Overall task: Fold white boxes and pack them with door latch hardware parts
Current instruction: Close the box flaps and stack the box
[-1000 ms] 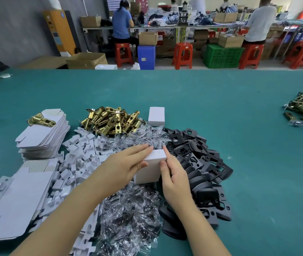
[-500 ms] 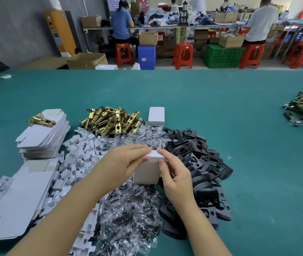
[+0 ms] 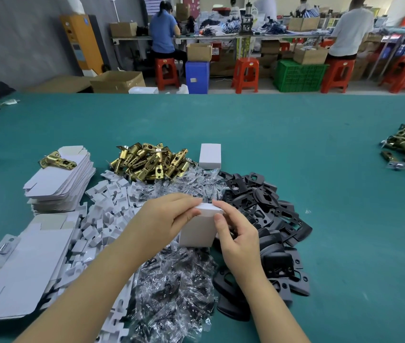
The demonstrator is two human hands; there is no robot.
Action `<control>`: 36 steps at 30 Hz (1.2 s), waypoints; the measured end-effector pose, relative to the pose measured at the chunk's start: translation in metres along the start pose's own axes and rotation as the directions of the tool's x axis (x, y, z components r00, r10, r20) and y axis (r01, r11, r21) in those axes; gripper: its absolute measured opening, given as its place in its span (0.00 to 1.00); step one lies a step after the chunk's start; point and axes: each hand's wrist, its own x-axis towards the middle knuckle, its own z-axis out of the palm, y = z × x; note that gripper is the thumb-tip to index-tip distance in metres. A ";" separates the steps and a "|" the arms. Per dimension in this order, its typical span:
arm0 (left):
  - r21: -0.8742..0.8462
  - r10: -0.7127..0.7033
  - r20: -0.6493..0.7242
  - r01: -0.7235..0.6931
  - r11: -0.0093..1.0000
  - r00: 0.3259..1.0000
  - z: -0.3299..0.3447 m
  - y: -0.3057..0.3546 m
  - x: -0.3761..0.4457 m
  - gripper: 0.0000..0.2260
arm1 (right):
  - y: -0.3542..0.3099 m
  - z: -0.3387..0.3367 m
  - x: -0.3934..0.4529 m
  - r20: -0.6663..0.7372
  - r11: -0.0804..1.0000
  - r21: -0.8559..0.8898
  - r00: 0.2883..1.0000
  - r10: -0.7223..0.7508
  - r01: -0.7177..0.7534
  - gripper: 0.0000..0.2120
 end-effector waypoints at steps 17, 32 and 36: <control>0.001 0.069 -0.028 -0.069 0.998 0.997 0.003 0.000 0.000 0.12 | 0.005 0.002 -0.001 0.011 0.999 0.013 0.999 -0.049 0.049 0.10; -0.080 -0.094 0.239 0.116 0.990 0.966 -0.011 -0.015 0.002 0.19 | 0.015 -0.001 0.003 -0.075 0.991 0.010 0.988 -0.133 0.135 0.10; -0.126 -0.139 0.302 0.184 0.975 0.943 -0.011 -0.017 -0.001 0.21 | 0.018 -0.002 0.003 -0.062 0.994 -0.004 0.992 -0.108 0.108 0.11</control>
